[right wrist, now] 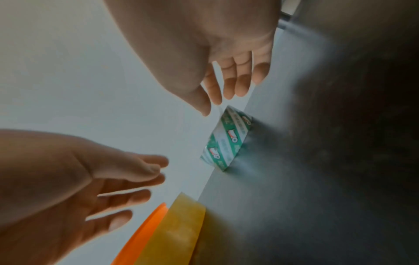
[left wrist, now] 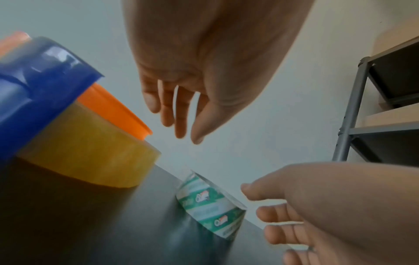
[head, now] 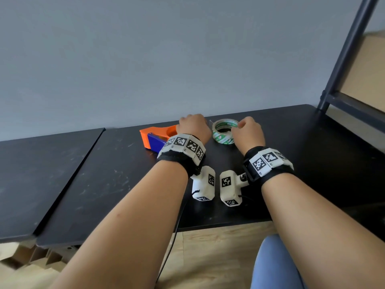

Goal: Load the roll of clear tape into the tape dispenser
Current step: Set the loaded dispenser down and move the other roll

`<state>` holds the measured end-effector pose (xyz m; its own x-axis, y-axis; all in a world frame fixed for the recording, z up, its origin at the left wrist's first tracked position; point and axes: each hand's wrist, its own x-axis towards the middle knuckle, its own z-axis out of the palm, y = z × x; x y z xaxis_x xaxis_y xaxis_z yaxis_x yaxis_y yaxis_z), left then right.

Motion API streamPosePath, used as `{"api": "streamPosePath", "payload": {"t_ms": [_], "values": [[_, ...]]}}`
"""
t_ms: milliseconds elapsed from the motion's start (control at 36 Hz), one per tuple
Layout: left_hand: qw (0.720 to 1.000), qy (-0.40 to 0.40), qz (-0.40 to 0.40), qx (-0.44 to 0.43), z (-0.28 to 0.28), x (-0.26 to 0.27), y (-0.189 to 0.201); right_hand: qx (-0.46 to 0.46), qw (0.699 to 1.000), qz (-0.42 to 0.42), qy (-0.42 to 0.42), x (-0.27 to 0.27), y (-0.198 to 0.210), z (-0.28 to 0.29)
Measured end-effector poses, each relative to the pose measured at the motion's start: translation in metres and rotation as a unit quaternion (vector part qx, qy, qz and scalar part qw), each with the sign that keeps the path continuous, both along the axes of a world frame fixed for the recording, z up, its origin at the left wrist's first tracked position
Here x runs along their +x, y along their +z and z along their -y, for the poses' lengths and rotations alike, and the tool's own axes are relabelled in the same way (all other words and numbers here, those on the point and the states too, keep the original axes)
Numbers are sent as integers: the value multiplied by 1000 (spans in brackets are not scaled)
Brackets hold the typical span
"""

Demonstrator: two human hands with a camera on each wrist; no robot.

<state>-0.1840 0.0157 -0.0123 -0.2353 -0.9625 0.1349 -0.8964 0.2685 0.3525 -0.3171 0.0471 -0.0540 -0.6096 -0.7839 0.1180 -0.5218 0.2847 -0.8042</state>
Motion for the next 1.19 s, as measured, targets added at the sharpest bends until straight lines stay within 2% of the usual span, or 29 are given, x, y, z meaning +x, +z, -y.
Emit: {"api": "streamPosePath", "payload": {"t_ms": [56,167,500,639,833,972,1194], "values": [[999,33,42,2,1,5,-1,6,999,-31,37,2,2,-1],[995,55,76,36,2,13,-5,42,994,-68,74,10,4,-3],[992,41,83,90,-1,34,2,50,987,-93,118,22,1,-2],[992,58,84,77,1,50,-1,49,984,-96,141,39,2,1],[984,88,109,113,1,86,-1,48,981,-112,149,61,4,8],[998,14,58,35,2,113,-6,67,978,-126,150,76,7,11],[998,3,48,42,1,119,-7,86,981,-120,127,86,16,14]]}}
